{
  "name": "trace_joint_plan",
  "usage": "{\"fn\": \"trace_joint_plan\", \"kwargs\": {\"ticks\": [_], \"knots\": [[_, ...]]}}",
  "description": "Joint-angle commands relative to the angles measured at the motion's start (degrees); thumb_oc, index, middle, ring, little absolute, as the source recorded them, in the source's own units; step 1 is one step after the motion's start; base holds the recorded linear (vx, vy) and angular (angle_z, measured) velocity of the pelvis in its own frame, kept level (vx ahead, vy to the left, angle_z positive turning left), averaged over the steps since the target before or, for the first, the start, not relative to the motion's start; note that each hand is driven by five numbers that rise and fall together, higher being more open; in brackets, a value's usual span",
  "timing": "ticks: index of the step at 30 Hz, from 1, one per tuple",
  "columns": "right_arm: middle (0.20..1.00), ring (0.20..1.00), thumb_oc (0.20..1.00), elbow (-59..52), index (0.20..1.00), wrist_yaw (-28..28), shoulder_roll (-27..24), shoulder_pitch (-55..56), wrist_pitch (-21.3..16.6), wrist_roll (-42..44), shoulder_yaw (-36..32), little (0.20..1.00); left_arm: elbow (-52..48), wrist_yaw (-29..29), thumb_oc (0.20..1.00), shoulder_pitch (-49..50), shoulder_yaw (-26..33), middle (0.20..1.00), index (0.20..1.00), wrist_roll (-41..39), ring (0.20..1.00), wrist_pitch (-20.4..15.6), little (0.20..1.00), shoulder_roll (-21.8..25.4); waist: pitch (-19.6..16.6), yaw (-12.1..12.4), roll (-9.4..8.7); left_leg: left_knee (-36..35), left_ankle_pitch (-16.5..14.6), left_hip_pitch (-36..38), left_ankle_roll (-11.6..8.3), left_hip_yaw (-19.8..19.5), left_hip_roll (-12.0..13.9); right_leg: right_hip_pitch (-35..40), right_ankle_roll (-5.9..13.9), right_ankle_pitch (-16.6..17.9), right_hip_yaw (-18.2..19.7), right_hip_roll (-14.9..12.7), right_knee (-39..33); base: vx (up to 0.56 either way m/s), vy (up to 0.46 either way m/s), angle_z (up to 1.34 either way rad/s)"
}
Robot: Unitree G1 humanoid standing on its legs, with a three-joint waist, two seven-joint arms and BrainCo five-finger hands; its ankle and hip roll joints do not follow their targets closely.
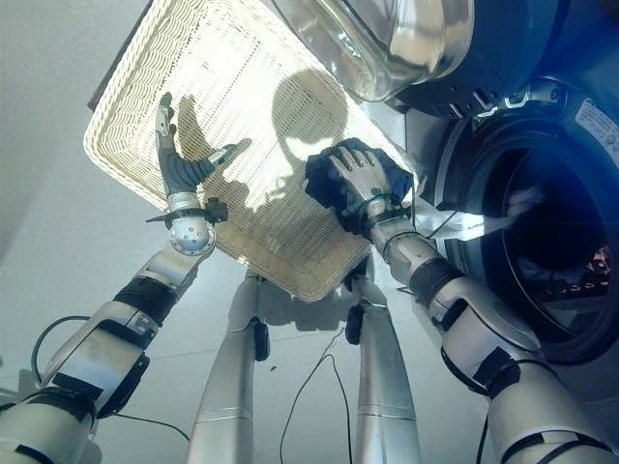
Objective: Put the clothes into the washing machine.
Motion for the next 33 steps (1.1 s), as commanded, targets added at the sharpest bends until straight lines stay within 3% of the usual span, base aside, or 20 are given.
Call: {"fn": "trace_joint_plan", "kwargs": {"ticks": [1, 6, 12, 15, 17, 19, 20, 23, 24, 25, 29, 30, 33], "knots": [[0.2, 0.2, 0.2, 10.06, 0.2, 8.66, -1.73, 0.89, 4.67, -0.73, 1.96, 0.2, 0.21, 0.74, 1.0, -3.09, 1.89, 1.0, 1.0, -0.6, 1.0, -3.36, 1.0, -1.21, 0.59, 0.6, 2.21, 7.94, -5.72, -2.55, -0.62, 3.42, -2.61, 4.64, 6.38, 13.95, -2.5, 2.65, -18.43, 0.0, 0.0, 0.0], [0.2, 0.2, 0.2, 10.15, 0.2, 7.09, -1.83, 1.25, 3.67, -0.46, 1.3, 0.2, -0.13, 1.11, 1.0, -2.83, 2.12, 1.0, 1.0, -0.39, 1.0, -3.52, 1.0, -1.54, 0.59, 0.55, 2.21, 7.63, -5.52, -2.55, -0.57, 3.43, -2.58, 4.63, 6.37, 14.13, -2.39, 2.71, -18.65, 0.0, 0.001, 0.01], [0.2, 0.2, 0.2, 8.87, 0.2, 4.78, -2.15, 2.03, 1.58, 6.6, -0.01, 0.2, -0.29, 1.02, 1.0, -2.55, 2.5, 1.0, 1.0, -0.7, 1.0, -3.83, 1.0, -1.36, 0.59, 0.36, 2.04, 7.51, -5.43, -2.7, -0.62, 3.36, -2.43, 4.4, 6.34, 14.25, -2.19, 2.77, -18.65, 0.0, 0.001, 0.01], [0.2, 0.2, 0.2, 7.6, 0.2, 3.11, -2.07, 3.34, -0.87, 17.65, -2.48, 0.2, -0.51, 0.9, 1.0, -2.2, 2.82, 1.0, 1.0, -0.69, 1.0, -3.85, 1.0, -1.22, 0.59, 0.14, 1.93, 7.31, -5.34, -2.6, -0.71, 3.39, -2.42, 4.38, 6.28, 14.42, -2.04, 2.89, -18.88, 0.0, 0.0, 0.0], [0.2, 0.2, 0.2, 6.05, 0.2, 4.6, -1.84, 4.35, -2.81, 25.76, -4.57, 0.2, -0.76, 0.82, 1.0, -1.88, 3.14, 1.0, 1.0, -0.66, 1.0, -3.81, 1.0, -1.11, 0.59, 0.0, 1.9, 7.35, -5.3, -2.66, -0.72, 3.38, -2.36, 4.24, 6.19, 14.4, -1.95, 2.96, -18.73, 0.0, 0.0, 0.0], [0.2, 0.2, 0.2, 3.05, 0.2, 7.94, -1.28, 6.43, -6.73, 42.01, -8.38, 0.2, -1.31, 0.63, 1.0, -1.16, 3.71, 1.0, 1.0, -0.4, 1.0, -3.74, 1.0, -0.95, 0.59, -0.17, 1.8, 7.51, -5.27, -2.7, -0.83, 3.45, -2.24, 4.13, 6.02, 14.3, -1.82, 3.04, -18.52, 0.0, 0.0, 0.0], [0.2, 0.2, 0.2, 2.44, 0.2, 9.58, -1.14, 6.89, -7.34, 44.32, -9.25, 0.2, -1.41, 0.54, 1.0, -1.02, 3.85, 1.0, 1.0, -0.36, 1.0, -3.72, 1.0, -0.87, 0.59, -0.21, 1.77, 7.54, -5.28, -2.68, -0.85, 3.48, -2.22, 4.13, 5.99, 14.26, -1.78, 3.06, -18.49, 0.0, 0.0, 0.0], [0.2, 0.2, 0.2, -2.63, 0.2, 20.45, 0.5, 11.37, -13.3, 71.03, -17.27, 0.2, -2.14, -0.44, 1.0, -0.16, 5.13, 1.0, 1.0, -0.39, 1.0, -3.36, 1.0, 0.21, 0.59, -0.63, 1.31, 7.93, -5.49, -2.5, -1.07, 3.66, -2.1, 4.1, 5.78, 13.9, -1.68, 3.24, -18.06, 0.0, 0.0, 0.0], [0.2, 0.2, 0.2, -2.89, 0.2, 21.34, 0.57, 11.75, -14.03, 73.75, -17.89, 0.2, -2.24, -0.56, 1.0, -0.03, 5.24, 1.0, 1.0, -0.41, 1.0, -3.34, 1.0, 0.32, 0.59, -0.62, 1.24, 7.99, -5.56, -2.44, -1.09, 3.67, -2.1, 4.14, 5.78, 13.85, -1.67, 3.26, -18.01, 0.0, 0.0, 0.0], [0.2, 0.2, 0.2, -5.3, 0.2, 27.99, 0.9, 14.75, -16.75, 86.11, -21.37, 0.2, -2.64, -0.78, 1.0, 0.78, 5.99, 1.0, 1.0, -0.39, 1.0, -3.2, 1.0, 1.05, 0.59, -0.96, 0.8, 8.28, -5.72, -2.29, -1.19, 3.68, -1.96, 4.2, 5.8, 13.74, -1.55, 3.36, -17.76, 0.0, 0.0, 0.0], [0.2, 0.2, 0.2, -9.63, 0.2, 34.22, 0.51, 18.86, -20.26, 100.12, -25.22, 0.2, -3.15, 0.0, 1.0, 2.01, 6.58, 1.0, 1.0, 0.19, 1.0, -3.15, 1.0, 1.71, 0.59, -1.7, -0.05, 8.24, -5.78, -1.94, -1.27, 3.75, -1.75, 4.35, 5.9, 14.04, -1.3, 3.59, -17.86, 0.0, 0.01, -0.02], [0.2, 0.2, 0.2, -12.25, 0.2, 37.6, -0.35, 20.85, -21.86, 107.67, -27.65, 0.2, -3.59, 0.64, 1.0, 3.06, 7.0, 1.0, 1.0, 0.41, 1.0, -3.48, 1.0, 2.21, 0.59, -2.16, -0.5, 7.71, -5.75, -1.56, -1.38, 3.98, -1.48, 4.49, 6.01, 14.23, -1.07, 3.8, -18.08, 0.0, 0.0, 0.0], [0.2, 0.2, 0.2, -14.89, 0.2, 42.01, -1.19, 22.94, -23.03, 116.02, -31.11, 0.2, -4.22, 0.92, 1.0, 3.93, 7.49, 1.0, 1.0, 0.47, 1.0, -3.45, 1.0, 3.2, 0.59, -2.73, -1.13, 7.37, -5.97, -1.27, -1.53, 3.91, -1.19, 4.78, 6.27, 14.41, -0.77, 3.98, -18.4, 0.0, -0.003, -0.05]]}}
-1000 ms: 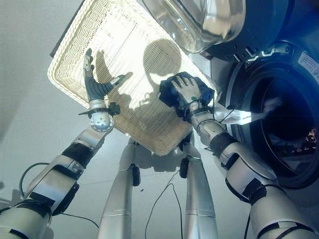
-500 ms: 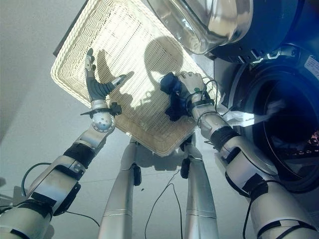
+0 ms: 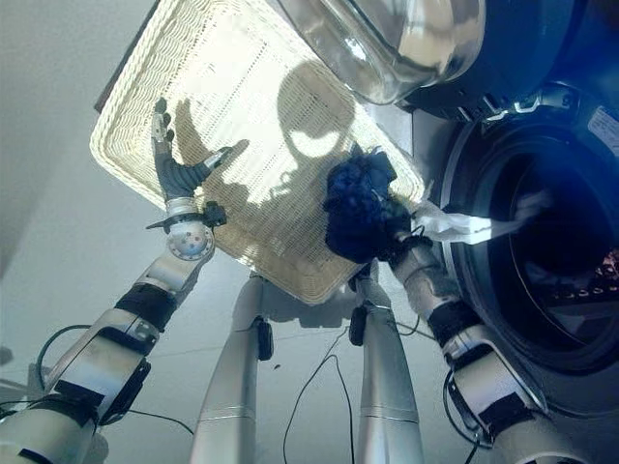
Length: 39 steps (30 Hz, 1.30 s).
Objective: Put the clothes into the washing machine.
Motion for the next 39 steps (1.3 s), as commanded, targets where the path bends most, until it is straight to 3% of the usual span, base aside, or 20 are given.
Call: {"fn": "trace_joint_plan", "kwargs": {"ticks": [1, 5, 13, 17, 19, 24, 27, 28, 30, 32, 33, 35, 37, 39], "knots": [[0.2, 0.2, 0.2, -3.45, 0.2, 7.07, -2.64, 1.88, -5.11, 14.61, -5.13, 0.2, -1.86, 1.62, 1.0, 0.04, 4.26, 1.0, 1.0, 0.54, 1.0, -2.67, 1.0, 2.34, 0.52, -1.65, -1.36, 7.24, -6.21, -0.94, -1.64, 3.28, -0.98, 5.1, 6.74, 14.31, -1.21, 3.78, -17.56, 0.0, -0.012, -0.09], [0.2, 0.2, 0.2, -2.98, 0.2, 8.68, -3.94, 3.26, -5.94, 19.54, -9.21, 0.2, -1.6, 1.26, 1.0, 0.53, 4.67, 1.0, 1.0, 0.12, 1.0, -3.26, 1.0, 3.55, 0.52, -2.06, -1.94, 6.83, -6.56, -0.72, -1.76, 3.09, -0.74, 5.47, 7.07, 14.49, -1.19, 3.78, -18.13, 0.0, -0.016, -0.11], [0.2, 0.2, 0.2, 10.16, 0.2, 10.08, -8.32, 4.75, -6.2, 30.79, -21.76, 0.2, 2.59, -0.63, 1.0, 0.04, 4.64, 1.0, 1.0, -2.29, 1.0, -6.65, 1.0, 6.29, 0.52, -2.81, -2.43, 6.95, -7.66, -0.56, -1.94, 2.85, -0.09, 6.2, 7.59, 14.7, -1.29, 3.44, -19.02, 0.0, -0.011, -0.05], [0.2, 0.2, 0.2, 11.76, 0.2, 8.71, -9.04, 5.18, -6.49, 30.11, -23.19, 0.2, 3.02, -0.86, 1.0, -0.4, 4.41, 1.0, 1.0, -2.75, 1.0, -6.79, 1.0, 6.77, 0.52, -3.01, -2.38, 7.08, -7.86, -0.62, -1.93, 2.91, -0.08, 6.17, 7.62, 14.88, -1.2, 3.39, -19.23, 0.0, -0.002, -0.01], [0.2, 0.2, 0.2, 13.34, 0.2, 4.88, -9.21, 5.06, -5.62, 26.79, -23.53, 0.2, 3.44, -0.83, 1.0, -0.63, 4.23, 1.0, 1.0, -2.88, 1.0, -6.99, 1.0, 6.77, 0.52, -3.09, -2.39, 7.25, -7.97, -0.53, -1.93, 2.99, -0.04, 6.29, 7.61, 14.91, -1.15, 3.36, -19.27, 0.0, -0.002, -0.02], [0.2, 0.2, 0.2, 19.9, 0.2, -1.28, -10.13, 3.26, -0.92, 21.88, -23.11, 0.2, 3.96, -0.98, 1.0, -1.63, 3.25, 1.0, 1.0, -2.92, 1.0, -7.04, 1.0, 6.18, 0.52, -2.63, -1.99, 7.2, -7.86, -0.55, -1.8, 2.94, -0.22, 6.38, 7.52, 15.06, -1.31, 3.15, -19.52, 0.0, 0.0, 0.0], [0.2, 0.2, 0.2, 23.16, 0.2, -8.5, -10.35, 2.11, 4.18, 17.12, -22.22, 0.2, 3.99, -0.86, 1.0, -2.3, 2.52, 1.0, 1.0, -2.88, 1.0, -6.4, 1.0, 5.95, 0.52, -2.31, -1.79, 7.36, -7.75, -0.66, -1.71, 2.86, -0.29, 6.38, 7.4, 15.07, -1.44, 3.13, -19.46, 0.0, 0.0, 0.0], [0.2, 0.2, 0.2, 25.93, 0.2, -14.47, -11.27, 0.66, 7.44, 14.96, -21.38, 0.2, 3.91, -0.75, 1.0, -2.83, 1.78, 1.0, 1.0, -2.96, 1.0, -5.93, 1.0, 5.91, 0.52, -1.92, -1.63, 7.32, -7.65, -0.62, -1.67, 2.78, -0.32, 6.45, 7.31, 15.1, -1.62, 3.09, -19.47, 0.01, -0.037, 0.0], [0.2, 0.2, 0.2, 27.56, 0.2, -20.29, -12.87, -1.07, 8.85, 15.35, -20.68, 0.2, 3.82, -0.83, 1.0, -3.1, 1.25, 1.0, 1.0, -3.01, 1.0, -5.57, 1.0, 6.01, 0.52, -1.64, -1.5, 7.57, -7.69, -0.69, -1.71, 2.64, -0.31, 6.48, 7.34, 15.14, -1.81, 2.99, -19.37, 0.0, -0.045, 0.0], [0.2, 0.2, 0.2, 29.65, 0.2, -29.38, -16.34, -3.31, 8.31, 15.72, -20.61, 0.2, 3.46, -0.49, 1.0, -2.77, 0.13, 1.0, 1.0, -3.26, 1.0, -5.33, 1.0, 6.51, 0.52, -1.32, -1.49, 8.13, -7.91, -0.74, -1.71, 2.27, -0.27, 6.7, 7.49, 15.24, -2.21, 2.8, -19.18, 0.01, -0.062, 0.01], [0.2, 0.2, 0.2, 29.91, 0.2, -31.15, -17.09, -3.62, 7.97, 15.78, -20.64, 0.2, 3.19, -0.29, 1.0, -2.57, -0.13, 1.0, 1.0, -3.21, 1.0, -5.23, 1.0, 6.66, 0.52, -1.26, -1.52, 8.26, -7.96, -0.79, -1.68, 2.14, -0.26, 6.74, 7.53, 15.29, -2.31, 2.8, -19.14, 0.0, -0.09, 0.01], [0.2, 0.2, 0.2, 29.66, 0.2, -41.03, -20.58, -5.66, 3.01, 16.68, -19.89, 0.2, 0.5, 1.1, 1.0, -1.43, -1.29, 1.0, 1.0, -2.98, 1.0, -4.05, 1.0, 7.82, 0.52, -0.98, -1.99, 8.07, -8.03, -0.82, -1.54, 1.46, -0.35, 7.25, 7.66, 15.82, -2.75, 3.05, -19.76, -0.02, -0.098, 0.01], [0.2, 0.2, 0.2, 27.49, 0.2, -46.54, -22.14, -7.16, -0.51, 15.93, -19.24, 0.2, -1.06, 1.81, 1.0, -0.67, -1.3, 1.0, 1.0, -2.35, 1.0, -3.51, 1.0, 8.3, 0.52, -1.09, -2.47, 7.47, -8.0, -0.76, -1.45, 1.28, -0.37, 7.41, 7.7, 16.11, -2.83, 3.3, -20.35, -0.03, -0.046, 0.05], [0.2, 0.2, 0.2, 26.0, 0.2, -49.07, -22.92, -7.91, -1.71, 14.69, -18.67, 0.2, -1.59, 1.91, 1.0, -0.57, -1.3, 1.0, 1.0, -2.39, 1.0, -3.22, 1.0, 8.61, 0.52, -1.19, -2.69, 7.16, -7.89, -0.73, -1.4, 1.27, -0.33, 7.44, 7.7, 16.19, -2.85, 3.35, -20.55, -0.01, -0.007, 0.02]]}}
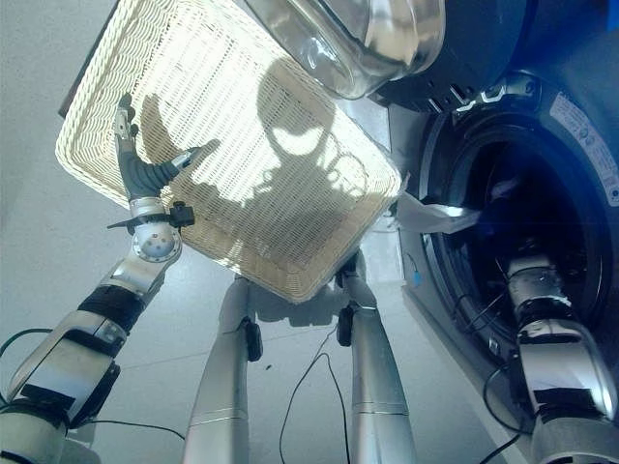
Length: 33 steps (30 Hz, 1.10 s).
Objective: Put the clothes into the washing machine.
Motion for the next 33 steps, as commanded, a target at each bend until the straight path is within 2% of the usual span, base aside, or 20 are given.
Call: {"fn": "trace_joint_plan", "kwargs": {"ticks": [1, 7, 8, 9, 10, 11, 13, 15, 16, 18, 20, 21, 29, 33], "knots": [[0.2, 0.2, 0.2, -2.01, 0.2, -10.01, -7.65, -1.79, -5.35, -3.58, 2.74, 0.2, -2.02, 1.3, 1.0, -1.94, 0.6, 1.0, 1.0, -0.99, 1.0, -0.36, 1.0, 1.52, -0.01, -0.31, -1.96, 6.94, -7.78, -0.81, -1.11, 1.73, -2.74, 4.72, 8.28, 13.25, -1.42, 0.98, -15.24, 0.0, 0.0, 0.0], [0.2, 0.2, 0.2, 1.42, 0.2, -10.01, -10.7, -4.66, -4.44, -5.98, 4.61, 0.2, 0.3, -1.26, 1.0, -3.97, 0.42, 1.0, 1.0, -2.7, 1.0, -0.97, 1.0, 2.87, -0.01, -0.28, -2.38, 6.99, -7.88, -0.92, -1.06, 1.24, -2.7, 4.69, 8.31, 13.04, -1.7, 0.89, -15.03, 0.0, 0.0, 0.0], [0.507, 0.507, 0.507, 2.32, 0.507, -10.24, -10.93, -4.67, -4.08, -7.03, 4.74, 0.507, 0.85, -1.76, 1.0, -4.24, 0.48, 1.0, 1.0, -3.12, 1.0, -1.2, 1.0, 3.08, -0.01, -0.26, -2.34, 6.96, -7.92, -0.83, -1.0, 1.11, -2.78, 4.74, 8.28, 13.01, -1.73, 0.88, -15.03, 0.0, 0.0, 0.0], [0.853, 0.853, 0.853, 2.89, 0.853, -11.06, -10.83, -4.59, -3.35, -9.08, 4.84, 0.853, 1.16, -1.92, 1.0, -4.4, 0.56, 1.0, 1.0, -3.07, 1.0, -1.26, 1.0, 3.02, -0.01, -0.27, -2.28, 6.89, -7.91, -0.77, -1.0, 1.14, -2.75, 4.8, 8.27, 12.94, -1.74, 0.87, -15.05, 0.0, 0.0, 0.0], [1.0, 1.0, 1.0, 3.25, 1.0, -11.11, -10.86, -4.57, -2.89, -10.55, 4.91, 1.0, 1.33, -1.92, 1.0, -4.63, 0.5, 1.0, 1.0, -3.05, 1.0, -1.3, 1.0, 2.96, -0.01, -0.31, -2.17, 6.75, -7.78, -0.88, -0.95, 1.12, -2.89, 4.65, 8.24, 13.04, -1.65, 0.85, -15.17, 0.0, 0.0, 0.0], [1.0, 1.0, 1.0, 3.47, 1.0, -12.1, -10.81, -4.39, -2.12, -13.17, 5.24, 1.0, 1.28, -1.83, 1.0, -4.64, 0.35, 1.0, 1.0, -3.01, 1.0, -1.22, 1.0, 2.87, -0.01, -0.25, -2.02, 6.76, -7.91, -0.73, -0.9, 1.14, -2.97, 4.73, 8.26, 13.0, -1.6, 0.86, -15.18, 0.0, 0.0, 0.0], [1.0, 1.0, 1.0, 3.69, 1.0, -14.26, -10.53, -4.24, -0.01, -25.56, 6.23, 1.0, 1.24, -1.45, 1.0, -4.63, -0.03, 1.0, 1.0, -2.92, 1.0, -1.36, 1.0, 2.6, -0.01, -0.18, -1.61, 6.82, -7.89, -0.9, -0.85, 1.17, -3.04, 4.53, 8.32, 13.04, -1.53, 0.74, -15.06, 0.0, 0.0, 0.0], [1.0, 1.0, 1.0, 3.36, 1.0, -15.22, -10.37, -4.63, 1.44, -30.24, 7.41, 1.0, 1.02, -1.23, 1.0, -4.89, -0.3, 1.0, 1.0, -2.98, 1.0, -1.1, 1.0, 2.41, -0.01, -0.07, -1.45, 6.98, -7.94, -1.04, -0.78, 1.14, -3.21, 4.39, 8.32, 13.05, -1.49, 0.69, -15.06, 0.0, 0.0, 0.0], [1.0, 1.0, 1.0, 3.33, 1.0, -17.03, -9.87, -5.62, 3.37, -39.57, 9.12, 1.0, 0.97, -1.04, 1.0, -5.36, -0.52, 1.0, 1.0, -3.08, 1.0, -0.85, 1.0, 2.09, -0.01, 0.02, -1.09, 7.07, -8.02, -1.21, -0.73, 1.16, -3.32, 4.22, 8.36, 12.98, -1.48, 0.56, -15.07, 0.0, 0.0, 0.0], [1.0, 1.0, 1.0, 3.04, 1.0, -16.27, -9.21, -6.75, 5.58, -44.53, 11.57, 1.0, 1.02, -1.2, 1.0, -5.8, -0.6, 1.0, 1.0, -3.55, 1.0, -0.81, 1.0, 1.89, -0.01, 0.14, -0.54, 6.93, -8.01, -1.18, -0.59, 1.29, -3.49, 4.06, 8.27, 12.82, -1.37, 0.52, -15.1, -0.01, 0.039, 0.01], [1.0, 1.0, 1.0, 2.79, 1.0, -16.41, -8.27, -7.0, 6.22, -52.04, 13.08, 1.0, 1.05, -1.07, 1.0, -5.94, -0.57, 1.0, 1.0, -3.48, 1.0, -1.01, 1.0, 1.5, -0.01, 0.2, -0.15, 6.9, -7.88, -1.38, -0.61, 1.53, -3.46, 3.83, 8.22, 12.65, -1.24, 0.45, -14.99, -0.01, 0.051, 0.01], [1.0, 1.0, 1.0, 1.72, 1.0, -16.07, -6.9, -6.72, 6.88, -53.78, 14.95, 1.0, 1.05, -0.92, 1.0, -6.32, -0.62, 1.0, 1.0, -3.66, 1.0, -1.1, 1.0, 1.27, -0.01, 0.21, 0.28, 6.82, -7.81, -1.56, -0.56, 1.83, -3.55, 3.55, 8.16, 12.44, -1.12, 0.4, -14.92, -0.01, 0.047, 0.01], [1.0, 1.0, 1.0, 0.12, 1.0, -16.57, -2.63, -4.81, 7.23, -62.85, 17.19, 1.0, 1.19, 0.12, 1.0, -6.02, 0.18, 1.0, 1.0, -2.08, 1.0, -2.13, 1.0, -0.1, -0.01, 0.19, 1.01, 6.83, -7.88, -1.92, -0.45, 2.61, -3.6, 2.95, 8.01, 11.85, -0.85, 0.34, -14.66, -0.01, 0.01, 0.01], [1.0, 1.0, 1.0, 0.17, 1.0, -16.8, -1.42, -4.4, 7.52, -64.36, 18.2, 1.0, 1.33, 0.15, 1.0, -6.22, 0.42, 1.0, 1.0, -2.05, 1.0, -2.12, 1.0, -0.52, -0.01, 0.16, 1.28, 6.89, -7.8, -1.85, -0.56, 2.94, -3.36, 2.85, 7.95, 11.55, -0.69, 0.35, -14.3, 0.0, 0.0, 0.0]]}}
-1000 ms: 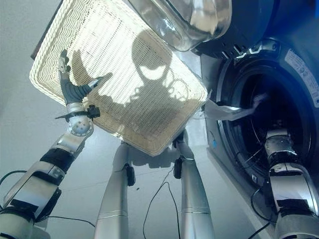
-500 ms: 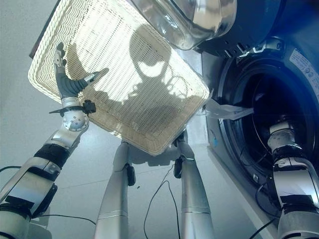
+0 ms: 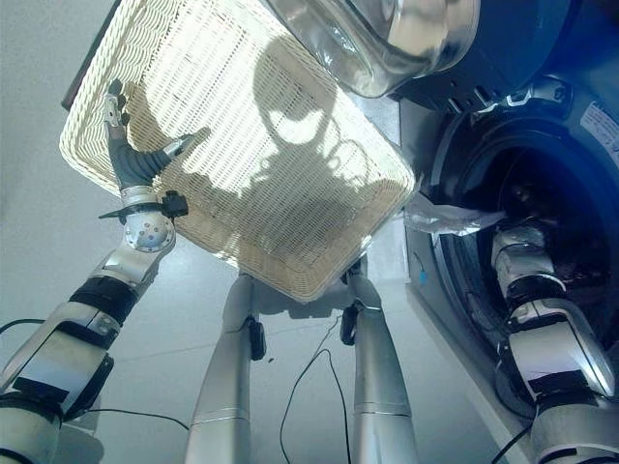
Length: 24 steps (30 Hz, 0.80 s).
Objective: Put the clothes into the washing machine.
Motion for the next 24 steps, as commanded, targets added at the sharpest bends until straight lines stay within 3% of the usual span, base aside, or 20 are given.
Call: {"fn": "trace_joint_plan", "kwargs": {"ticks": [1, 12, 24], "knots": [[1.0, 1.0, 1.0, 0.6, 1.0, -1.94, -3.88, 0.58, 0.53, -2.43, 2.89, 1.0, -0.04, 1.48, 1.0, -2.31, 2.06, 1.0, 1.0, 0.73, 1.0, -2.56, 1.0, -1.58, -0.11, -0.08, 1.23, 9.12, -8.46, -1.63, -1.41, 2.62, -1.86, 4.06, 7.16, 11.93, -0.92, 1.95, -14.33, 0.0, 0.0, 0.0], [1.0, 1.0, 1.0, -3.28, 1.0, -2.29, -1.7, 3.13, 2.69, -17.18, 7.78, 1.0, -0.85, 2.14, 1.0, -1.22, 2.96, 1.0, 1.0, 2.09, 1.0, -3.0, 1.0, -2.62, -0.11, -0.49, 1.36, 8.66, -7.98, -1.78, -1.48, 3.21, -1.54, 3.61, 7.08, 11.68, -0.3, 2.34, -14.14, 0.0, 0.001, 0.0], [1.0, 1.0, 1.0, 1.74, 1.0, 5.81, 1.78, 6.12, 4.05, -28.86, 14.76, 1.0, 0.32, 2.45, 1.0, -2.01, 2.48, 1.0, 1.0, 2.57, 1.0, -3.63, 1.0, -4.06, -0.11, -0.36, 2.03, 8.63, -7.39, -1.89, -1.24, 4.07, -1.47, 3.33, 6.8, 11.43, -0.13, 2.27, -13.85, 0.0, 0.0, 0.0]]}}
